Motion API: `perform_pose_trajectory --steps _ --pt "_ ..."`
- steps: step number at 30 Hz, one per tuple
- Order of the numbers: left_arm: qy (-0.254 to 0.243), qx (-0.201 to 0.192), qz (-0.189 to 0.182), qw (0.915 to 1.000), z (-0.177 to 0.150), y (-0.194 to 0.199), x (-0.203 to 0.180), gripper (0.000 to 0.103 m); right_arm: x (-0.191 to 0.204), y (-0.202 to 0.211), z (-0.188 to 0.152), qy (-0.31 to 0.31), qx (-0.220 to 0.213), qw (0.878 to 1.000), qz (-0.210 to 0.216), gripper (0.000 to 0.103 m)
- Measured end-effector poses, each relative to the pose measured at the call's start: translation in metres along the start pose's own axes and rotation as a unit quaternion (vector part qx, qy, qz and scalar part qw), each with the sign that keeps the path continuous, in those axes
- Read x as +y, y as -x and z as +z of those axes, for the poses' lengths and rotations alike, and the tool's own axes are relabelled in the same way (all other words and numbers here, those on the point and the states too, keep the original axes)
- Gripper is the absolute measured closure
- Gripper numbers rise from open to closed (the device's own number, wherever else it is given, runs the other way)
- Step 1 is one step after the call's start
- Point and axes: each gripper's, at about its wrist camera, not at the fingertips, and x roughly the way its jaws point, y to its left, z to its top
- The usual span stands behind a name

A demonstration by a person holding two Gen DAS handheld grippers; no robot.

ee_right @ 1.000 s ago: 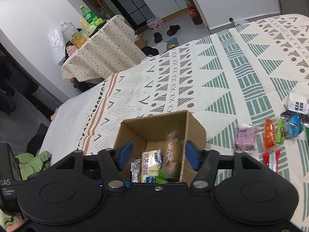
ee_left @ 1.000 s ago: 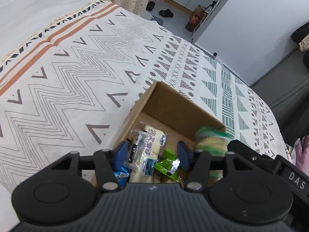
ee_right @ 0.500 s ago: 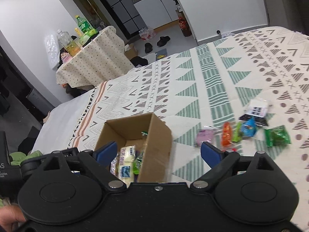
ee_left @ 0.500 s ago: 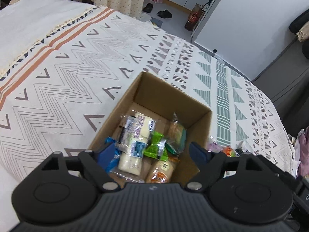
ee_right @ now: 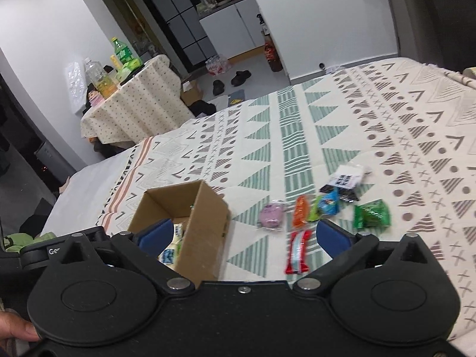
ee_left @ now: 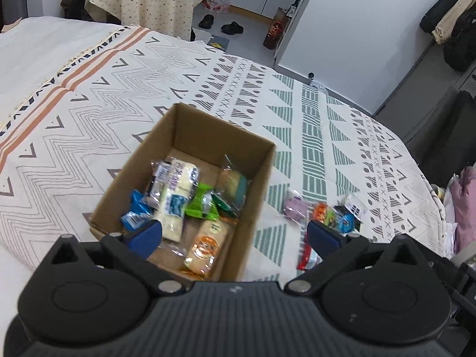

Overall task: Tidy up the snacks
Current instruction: 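Move both tools back toward the red-and-blue bar and green candy pack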

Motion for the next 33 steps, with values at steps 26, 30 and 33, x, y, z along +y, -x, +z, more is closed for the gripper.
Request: perform_pose_trajectory --steps 26,30,33 --pt "-0.043 -0.031 -0.009 0.9985 -0.036 0.011 -0.081 0.0 -0.084 0.045 0.005 -0.002 -0.011 0.999 -0.048 0.0" --pt "-0.044 -0.028 -0.011 0.9986 -0.039 0.009 -0.09 0.0 -0.095 0.048 0.006 0.001 -0.008 0.998 -0.055 0.0" --pt "-0.045 -0.025 -0.01 0.9986 -0.04 0.005 -0.096 0.0 -0.105 0.05 0.006 -0.002 -0.014 0.998 -0.056 0.0"
